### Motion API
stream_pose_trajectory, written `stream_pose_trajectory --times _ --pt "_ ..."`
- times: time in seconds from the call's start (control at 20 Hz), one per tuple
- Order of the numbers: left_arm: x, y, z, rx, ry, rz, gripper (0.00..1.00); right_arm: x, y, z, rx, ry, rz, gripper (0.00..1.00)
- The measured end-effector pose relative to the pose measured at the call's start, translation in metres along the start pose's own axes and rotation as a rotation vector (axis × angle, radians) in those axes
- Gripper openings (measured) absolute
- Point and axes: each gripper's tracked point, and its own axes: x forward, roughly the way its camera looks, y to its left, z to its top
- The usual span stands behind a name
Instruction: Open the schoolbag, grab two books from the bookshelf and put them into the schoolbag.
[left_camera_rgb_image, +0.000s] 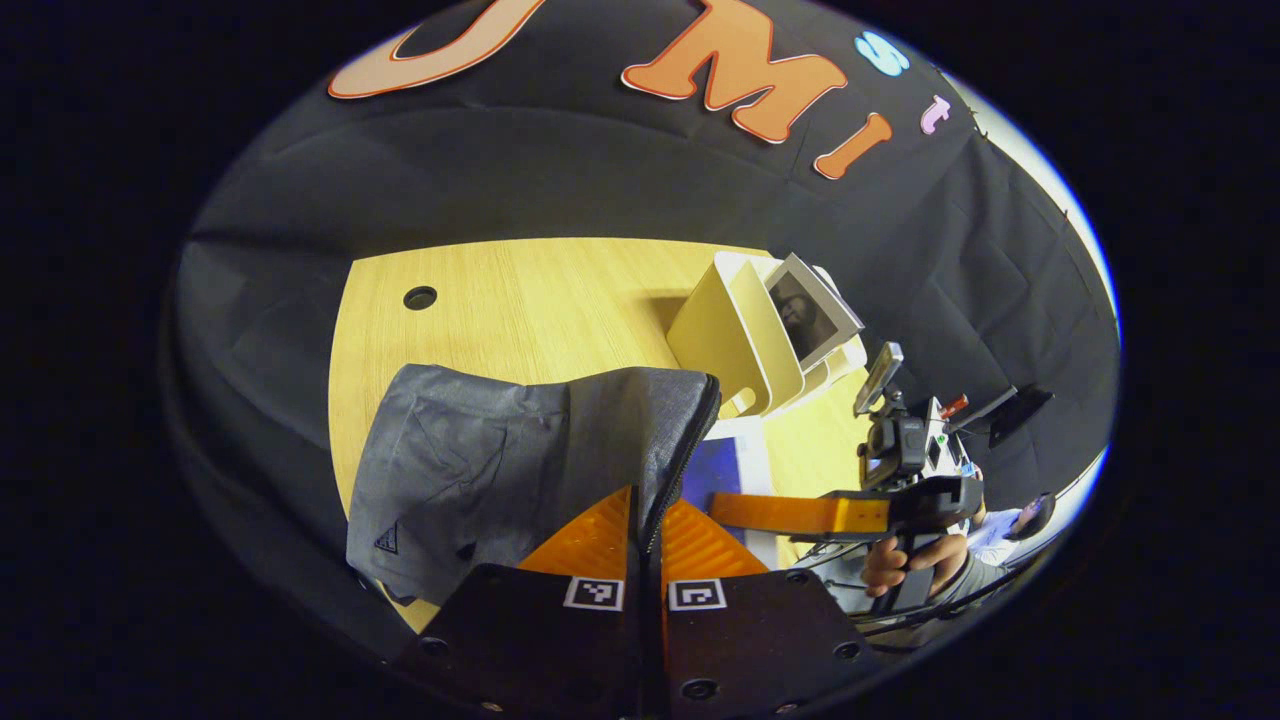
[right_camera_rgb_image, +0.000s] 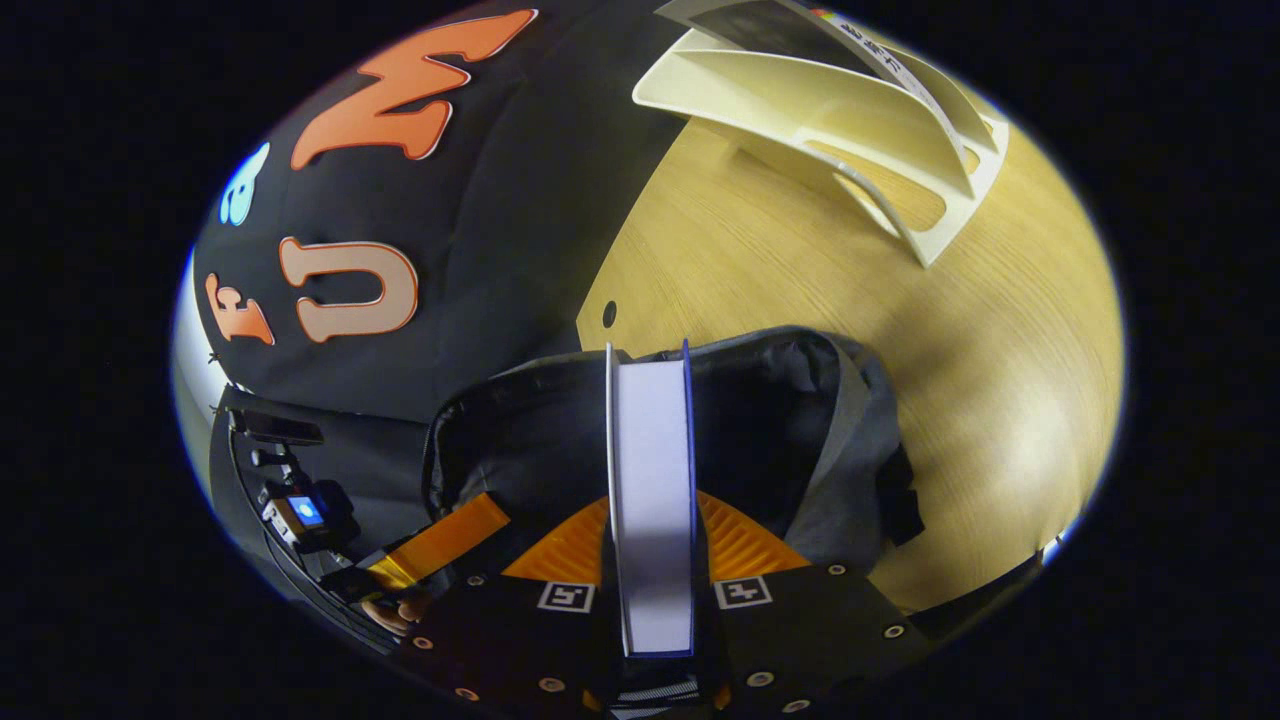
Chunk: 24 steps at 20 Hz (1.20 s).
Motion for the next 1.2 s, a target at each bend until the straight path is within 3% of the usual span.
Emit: stream_pose_trajectory --times 0.4,0.6,0.65,0.7,0.75,0.8,1.2 --pt "0.004 -0.015 -0.005 -0.018 -0.018 -0.018 0.02 0.045 0.0 -0.022 0.049 0.004 0.013 0.3" --pt "0.006 -0.008 -0.009 -0.048 -0.016 -0.004 0.03 0.047 -0.02 -0.035 0.058 0.092 -0.1 0.4" --pt "0.008 -0.008 -0.01 -0.055 -0.014 -0.004 0.02 0.044 -0.021 -0.033 0.046 0.094 -0.123 0.64" --pt "0.009 -0.009 -0.012 -0.054 -0.011 -0.003 0.03 0.035 -0.022 -0.033 0.022 0.108 -0.148 0.79" --pt "0.011 -0.009 -0.013 -0.054 -0.009 0.004 0.03 0.025 -0.027 -0.03 -0.012 0.121 -0.181 0.72" --pt "0.012 -0.009 -0.013 -0.051 -0.005 0.006 0.02 0.011 -0.031 -0.024 -0.047 0.114 -0.205 0.94" --pt "0.02 -0.008 -0.019 -0.064 0.014 0.04 0.02 -0.062 -0.063 0.021 -0.237 0.109 -0.37 0.99"
